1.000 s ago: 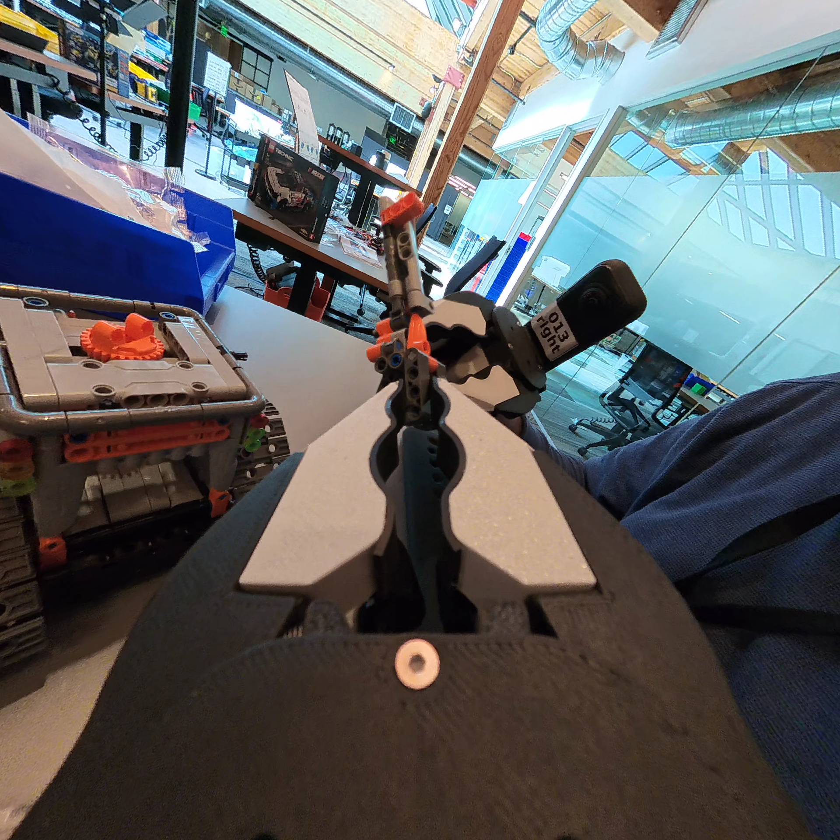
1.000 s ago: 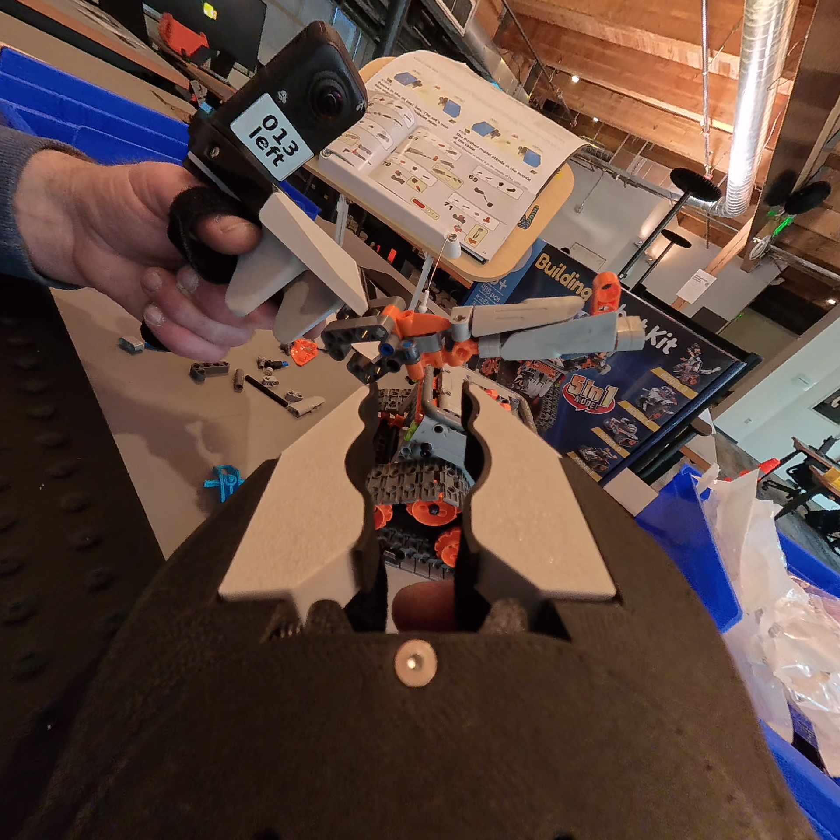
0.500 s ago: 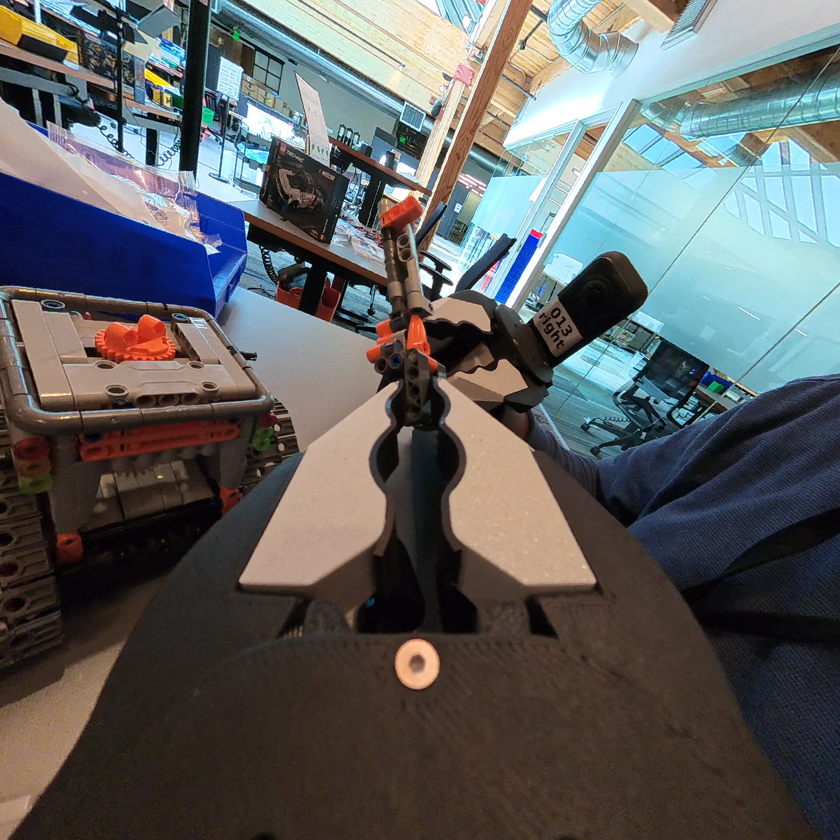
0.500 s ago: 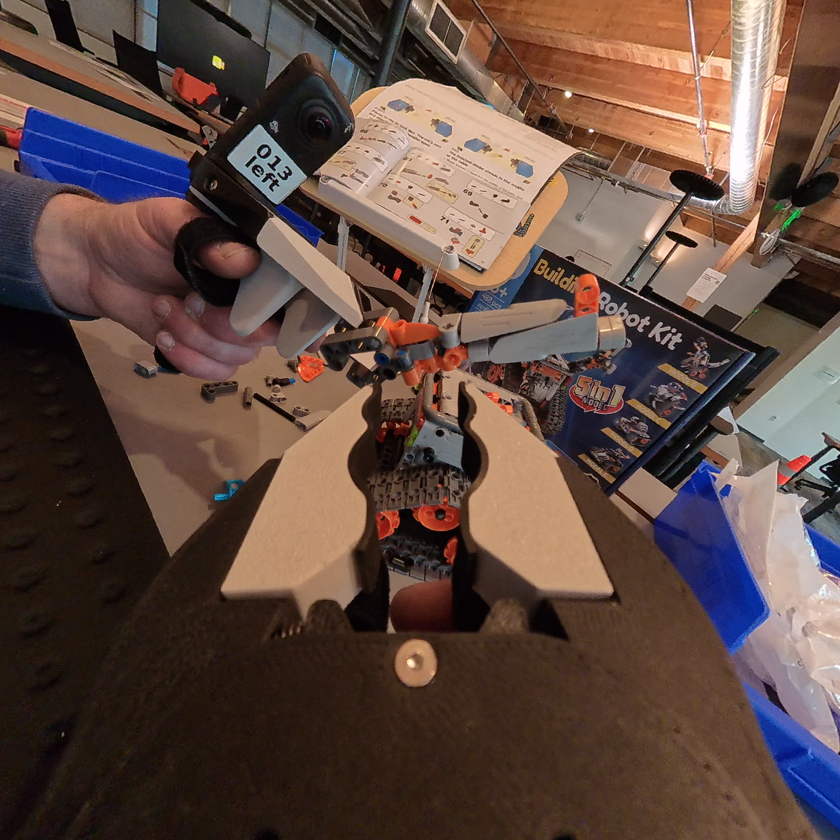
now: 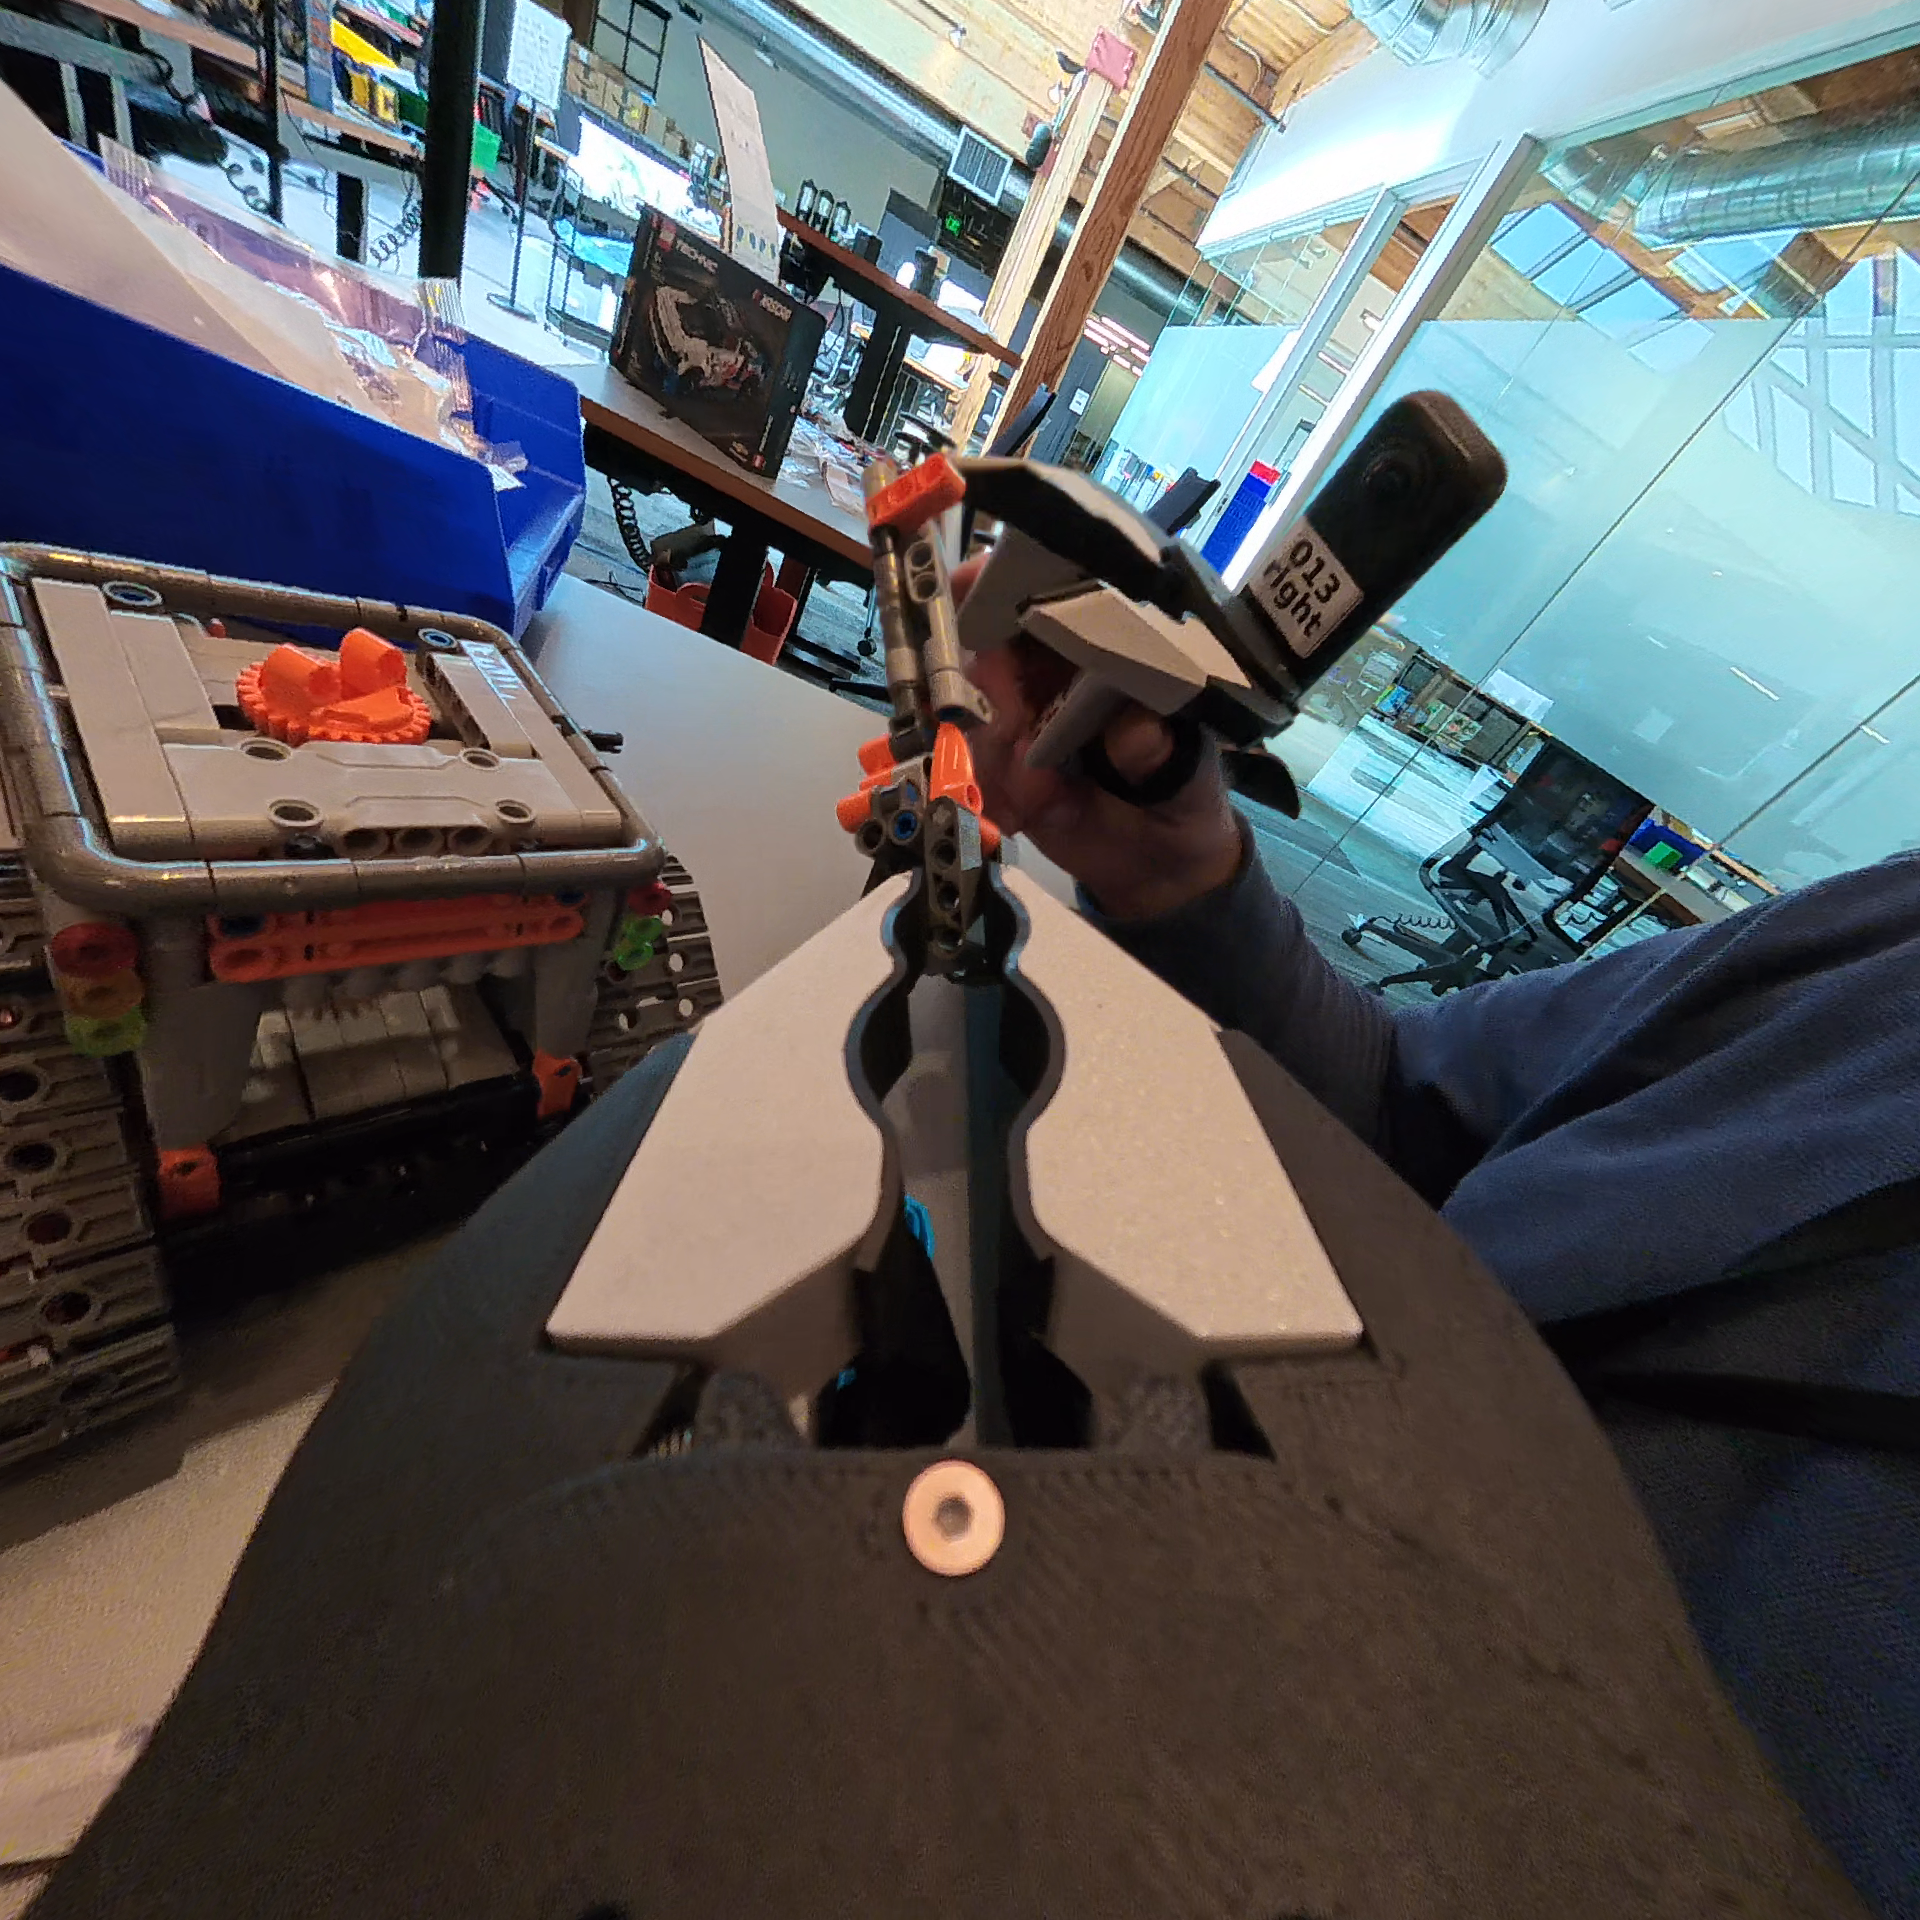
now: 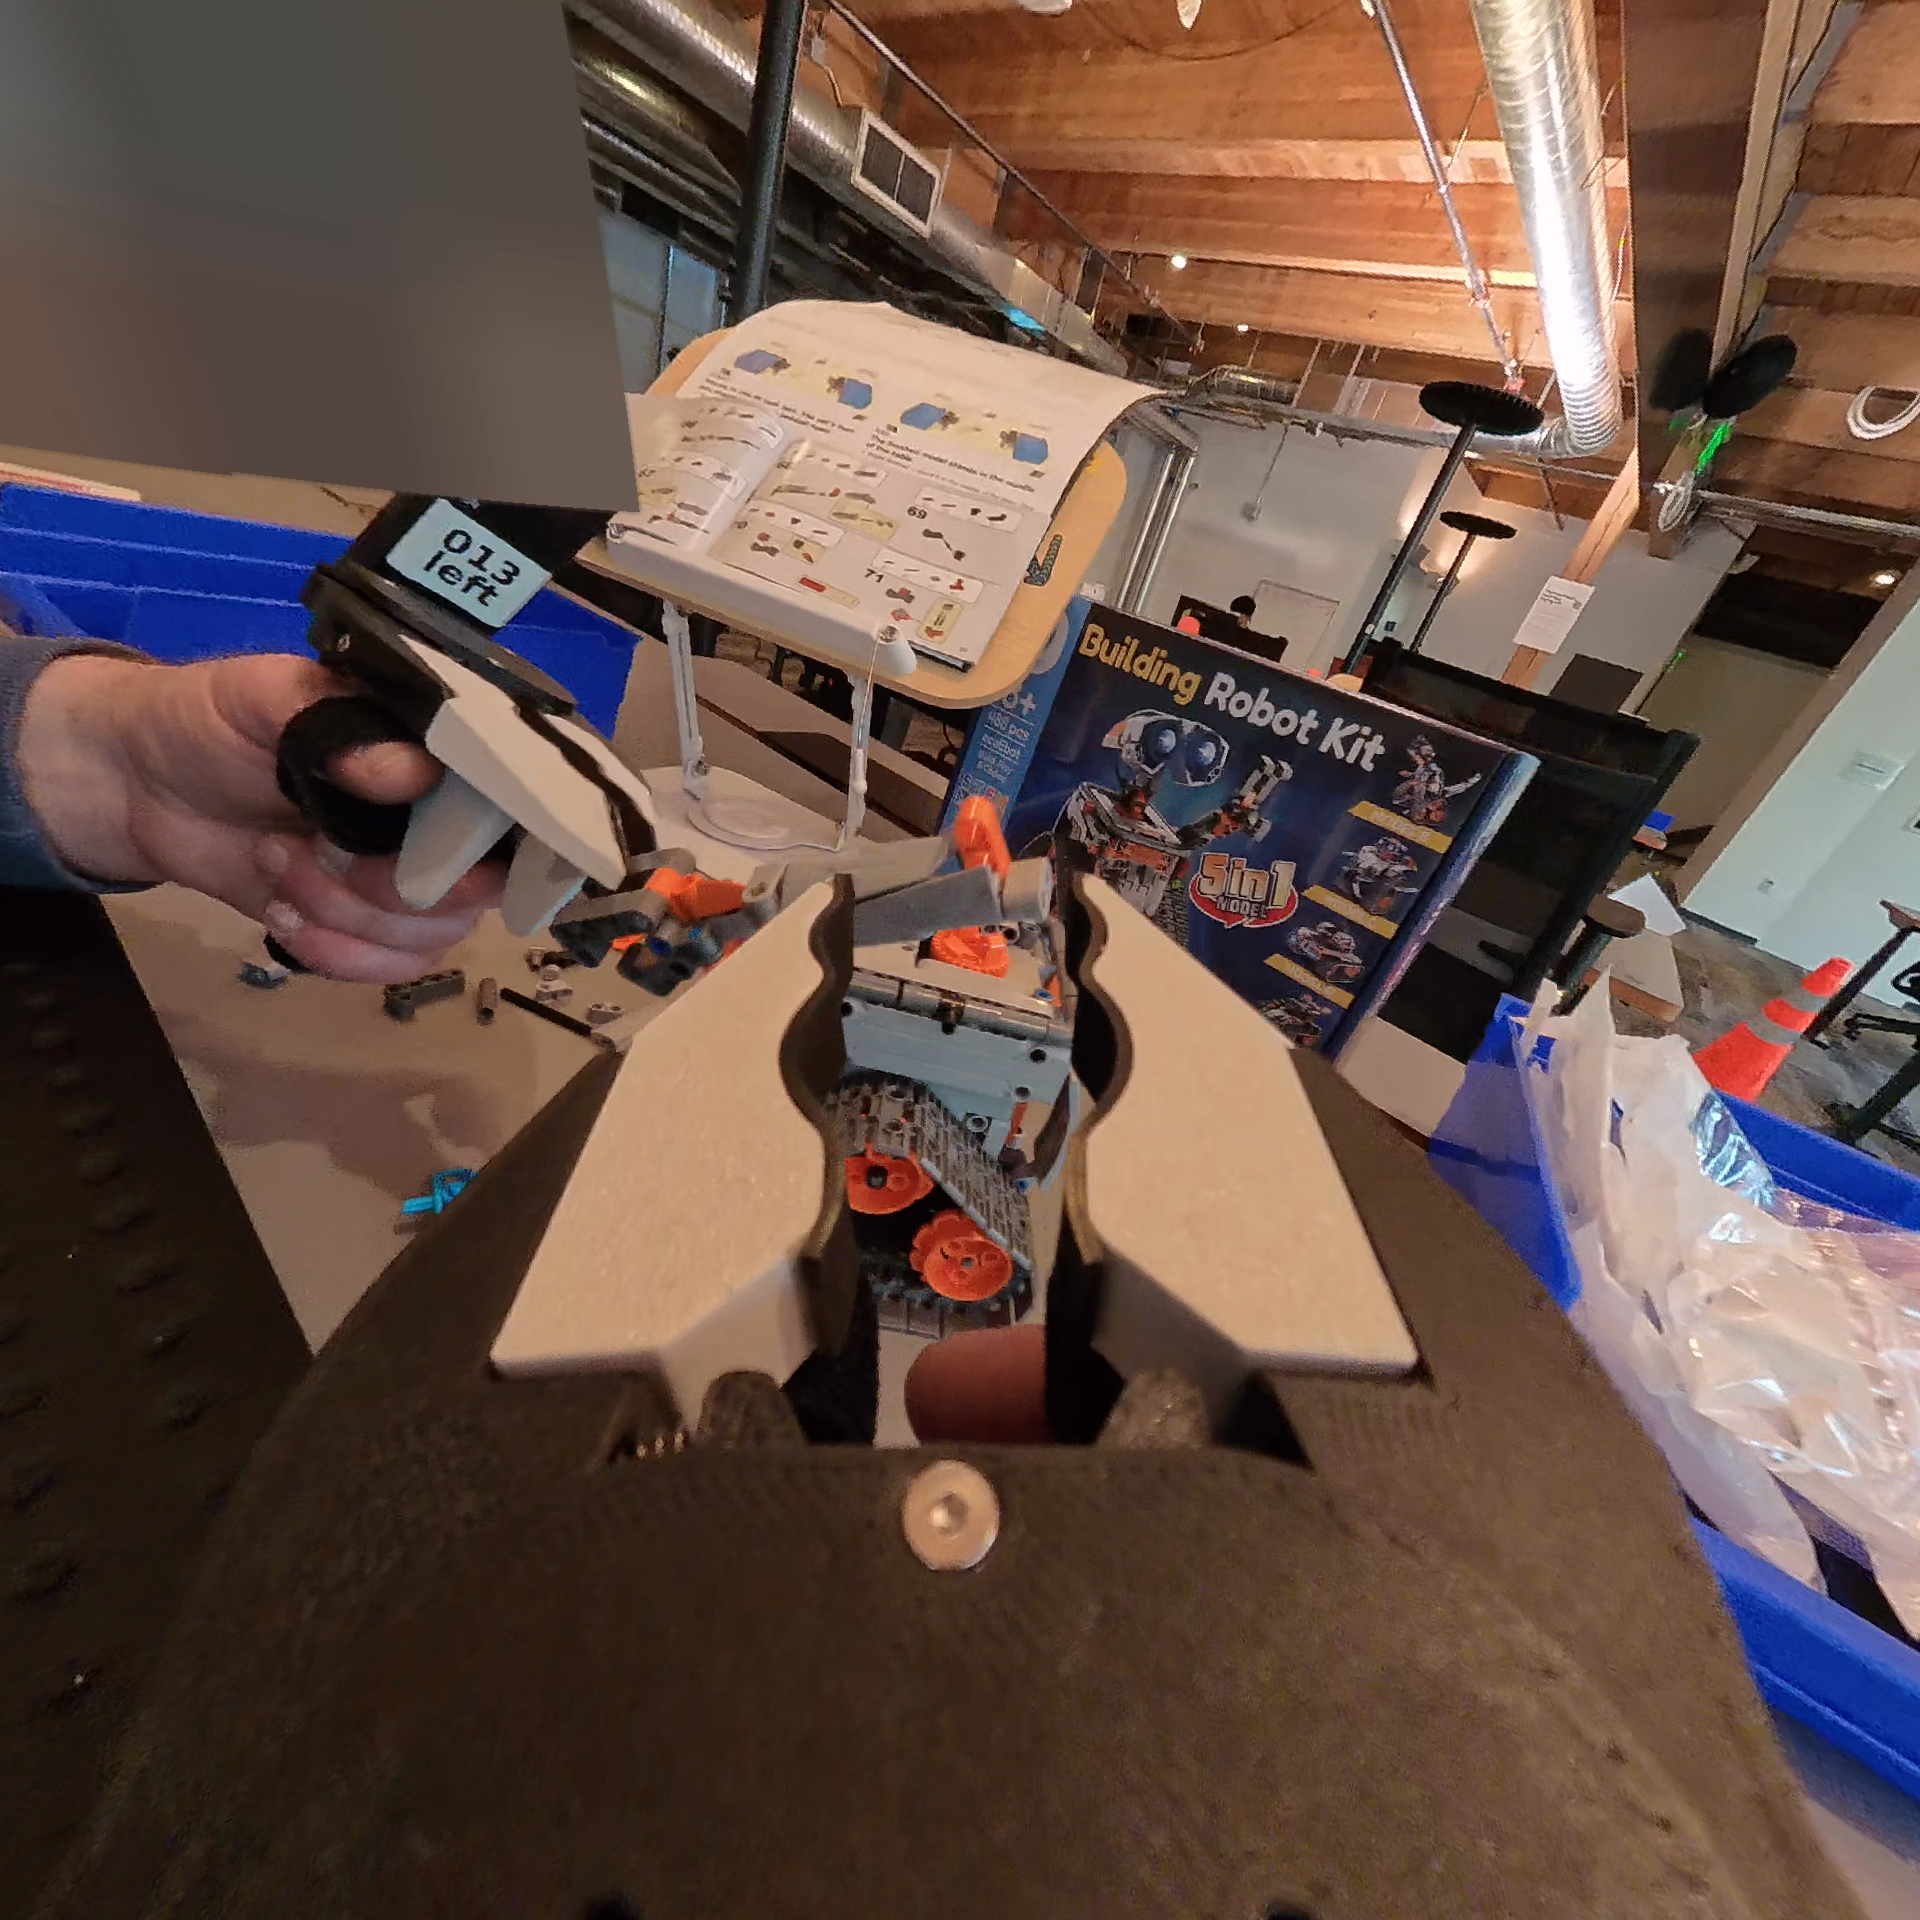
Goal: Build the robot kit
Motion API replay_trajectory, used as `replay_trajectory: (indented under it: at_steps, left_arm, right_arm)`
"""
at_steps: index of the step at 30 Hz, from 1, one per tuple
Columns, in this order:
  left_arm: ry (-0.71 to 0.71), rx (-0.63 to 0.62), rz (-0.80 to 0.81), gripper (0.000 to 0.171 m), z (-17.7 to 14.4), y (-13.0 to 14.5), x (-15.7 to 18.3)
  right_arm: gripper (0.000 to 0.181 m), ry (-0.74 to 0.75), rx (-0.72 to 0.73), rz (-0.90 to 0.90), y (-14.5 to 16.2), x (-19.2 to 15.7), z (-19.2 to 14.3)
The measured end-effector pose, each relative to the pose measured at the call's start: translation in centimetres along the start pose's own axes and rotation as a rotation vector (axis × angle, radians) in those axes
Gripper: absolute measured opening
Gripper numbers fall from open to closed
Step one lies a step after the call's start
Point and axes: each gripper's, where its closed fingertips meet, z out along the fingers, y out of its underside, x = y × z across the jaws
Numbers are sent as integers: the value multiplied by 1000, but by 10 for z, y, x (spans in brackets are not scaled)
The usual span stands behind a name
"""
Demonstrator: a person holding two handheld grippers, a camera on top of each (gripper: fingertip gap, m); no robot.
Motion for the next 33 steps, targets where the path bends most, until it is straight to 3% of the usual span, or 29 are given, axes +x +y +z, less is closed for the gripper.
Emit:
replay_trajectory:
  at_steps: [4,9,15,22,33]
  left_arm:
    - [-4,-46,-31,8,3,10,-3]
    - [-33,-63,-49,7,3,16,-9]
    - [-51,-48,-77,7,1,18,-13]
    - [-69,-14,-94,7,0,16,-14]
    - [-57,27,-146,7,-3,17,-12]
  right_arm:
    - [42,-69,-51,43,11,-1,11]
    - [24,-102,-125,79,35,-6,20]
    - [7,-54,-141,99,41,1,22]
    - [14,-39,-152,96,43,3,24]
    - [5,-74,-175,124,51,0,29]
